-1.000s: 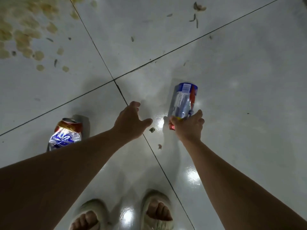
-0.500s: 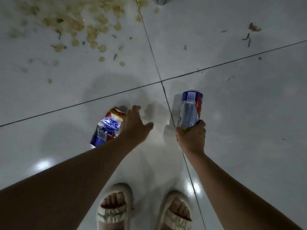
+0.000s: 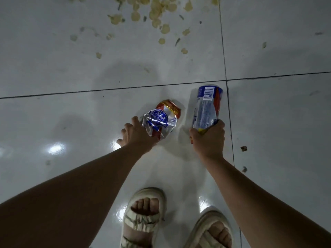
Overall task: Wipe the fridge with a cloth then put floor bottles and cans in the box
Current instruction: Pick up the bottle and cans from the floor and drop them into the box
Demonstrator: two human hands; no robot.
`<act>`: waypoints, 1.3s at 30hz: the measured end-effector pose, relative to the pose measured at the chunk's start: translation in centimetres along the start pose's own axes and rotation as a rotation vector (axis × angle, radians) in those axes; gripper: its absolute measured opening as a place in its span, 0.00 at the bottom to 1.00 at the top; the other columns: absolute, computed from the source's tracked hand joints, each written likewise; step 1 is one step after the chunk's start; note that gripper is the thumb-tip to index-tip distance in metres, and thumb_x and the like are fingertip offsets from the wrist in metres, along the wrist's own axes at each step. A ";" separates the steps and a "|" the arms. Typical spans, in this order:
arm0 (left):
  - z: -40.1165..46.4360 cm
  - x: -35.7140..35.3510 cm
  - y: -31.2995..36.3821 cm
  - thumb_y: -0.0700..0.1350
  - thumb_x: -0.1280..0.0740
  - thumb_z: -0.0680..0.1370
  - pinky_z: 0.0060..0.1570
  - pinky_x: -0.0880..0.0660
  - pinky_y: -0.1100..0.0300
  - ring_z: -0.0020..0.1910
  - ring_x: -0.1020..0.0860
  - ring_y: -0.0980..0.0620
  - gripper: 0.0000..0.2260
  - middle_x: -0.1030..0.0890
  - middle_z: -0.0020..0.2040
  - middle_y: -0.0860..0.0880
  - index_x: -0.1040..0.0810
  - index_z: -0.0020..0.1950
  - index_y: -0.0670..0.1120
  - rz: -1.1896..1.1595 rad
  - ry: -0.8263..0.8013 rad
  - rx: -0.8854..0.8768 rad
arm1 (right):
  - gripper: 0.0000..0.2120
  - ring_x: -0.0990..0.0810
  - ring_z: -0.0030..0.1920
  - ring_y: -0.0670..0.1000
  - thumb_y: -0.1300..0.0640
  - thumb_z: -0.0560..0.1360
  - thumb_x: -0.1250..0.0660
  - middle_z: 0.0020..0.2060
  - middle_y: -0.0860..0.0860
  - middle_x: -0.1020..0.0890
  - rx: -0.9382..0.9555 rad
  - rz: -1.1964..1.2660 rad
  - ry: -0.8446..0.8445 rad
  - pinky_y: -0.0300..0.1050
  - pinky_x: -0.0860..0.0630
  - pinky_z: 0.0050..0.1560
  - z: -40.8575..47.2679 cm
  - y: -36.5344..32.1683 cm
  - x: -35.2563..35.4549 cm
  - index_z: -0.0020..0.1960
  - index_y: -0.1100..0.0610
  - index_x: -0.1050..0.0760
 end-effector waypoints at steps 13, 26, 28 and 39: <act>-1.8 0.9 2.3 0.50 0.29 0.71 0.39 0.26 0.56 0.41 0.24 0.47 0.18 0.21 0.47 0.45 0.29 0.54 0.43 -0.079 0.080 -0.129 | 0.34 0.24 0.58 0.56 0.54 0.70 0.28 0.60 0.58 0.27 0.040 -0.006 0.042 0.54 0.21 0.53 -1.1 -1.7 2.8 0.69 0.62 0.40; -19.5 20.9 15.2 0.44 0.35 0.74 0.38 0.28 0.59 0.40 0.25 0.50 0.10 0.19 0.50 0.46 0.28 0.55 0.46 -0.219 0.146 -0.289 | 0.35 0.21 0.53 0.59 0.56 0.68 0.27 0.59 0.59 0.26 0.039 0.113 0.170 0.56 0.20 0.47 -9.5 -16.9 25.6 0.69 0.61 0.41; -23.2 24.8 17.4 0.45 0.35 0.75 0.39 0.26 0.59 0.41 0.24 0.50 0.10 0.19 0.50 0.46 0.28 0.55 0.46 -0.236 0.162 -0.333 | 0.35 0.21 0.53 0.59 0.56 0.69 0.26 0.59 0.59 0.26 0.053 0.133 0.206 0.55 0.20 0.49 -11.4 -19.8 29.7 0.68 0.61 0.41; -44.0 44.9 26.8 0.46 0.35 0.75 0.45 0.24 0.55 0.50 0.22 0.46 0.16 0.21 0.56 0.45 0.30 0.62 0.46 -0.336 0.213 -0.628 | 0.33 0.24 0.48 0.53 0.56 0.67 0.25 0.55 0.57 0.25 0.062 0.298 0.387 0.35 0.27 0.35 -24.4 -33.0 51.0 0.66 0.61 0.38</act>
Point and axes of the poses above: each hand's wrist, its own z-axis towards the middle knuckle, its own x-axis out of the back of the hand, y = z × x, the point moved 3 cm from there along z, towards the middle knuckle
